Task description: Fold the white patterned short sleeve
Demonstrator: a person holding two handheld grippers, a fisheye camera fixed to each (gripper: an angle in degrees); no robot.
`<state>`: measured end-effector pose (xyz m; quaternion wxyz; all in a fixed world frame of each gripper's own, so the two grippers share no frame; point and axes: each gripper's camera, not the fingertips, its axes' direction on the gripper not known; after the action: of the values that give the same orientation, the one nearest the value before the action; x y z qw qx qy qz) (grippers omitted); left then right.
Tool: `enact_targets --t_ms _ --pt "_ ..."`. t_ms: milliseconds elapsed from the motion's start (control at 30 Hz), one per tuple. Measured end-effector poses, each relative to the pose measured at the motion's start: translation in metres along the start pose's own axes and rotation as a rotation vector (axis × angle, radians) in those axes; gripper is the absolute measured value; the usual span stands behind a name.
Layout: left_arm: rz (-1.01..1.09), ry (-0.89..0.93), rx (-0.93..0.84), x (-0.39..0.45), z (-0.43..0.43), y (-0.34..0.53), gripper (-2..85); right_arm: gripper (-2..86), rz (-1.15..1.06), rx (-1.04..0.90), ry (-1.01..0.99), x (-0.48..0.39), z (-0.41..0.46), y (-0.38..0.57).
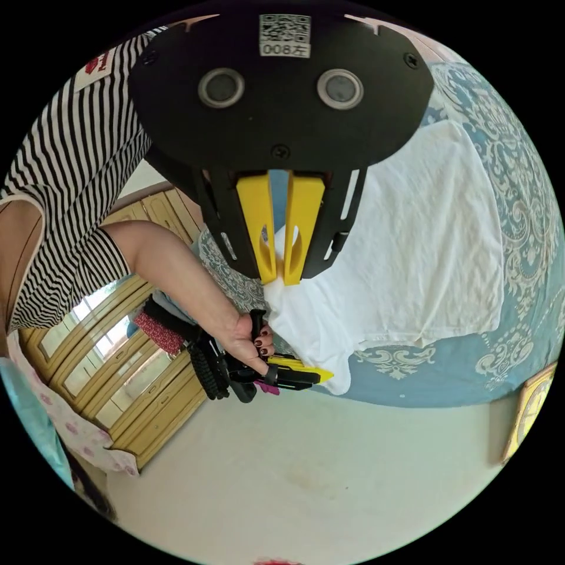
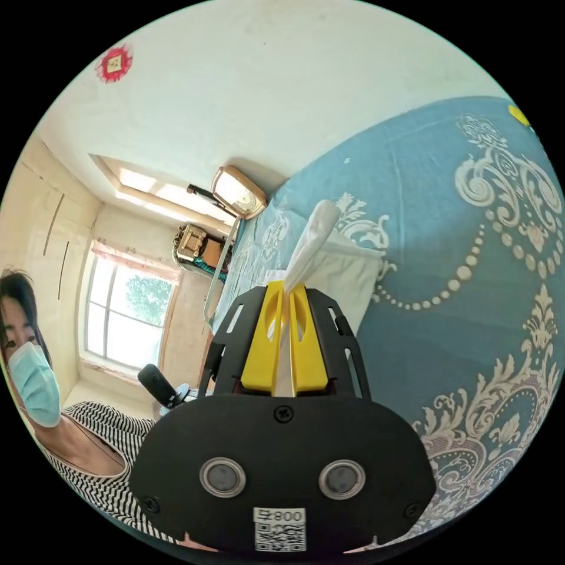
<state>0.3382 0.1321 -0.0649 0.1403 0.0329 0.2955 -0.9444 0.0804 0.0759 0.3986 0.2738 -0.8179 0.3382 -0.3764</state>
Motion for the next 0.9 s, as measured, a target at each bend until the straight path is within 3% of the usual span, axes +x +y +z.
enact_targets --t_ms 467,900 --pt "-0.387 -0.067 0.185 -0.142 -0.109 0.13 2.3 1.4 -0.142 -0.22 0.001 -0.185 0.101 -0.108" --pt "-0.606 -0.028 0.242 -0.228 -0.115 0.211 2.5 1.7 -0.194 -0.429 0.13 -0.291 0.147 -0.181"
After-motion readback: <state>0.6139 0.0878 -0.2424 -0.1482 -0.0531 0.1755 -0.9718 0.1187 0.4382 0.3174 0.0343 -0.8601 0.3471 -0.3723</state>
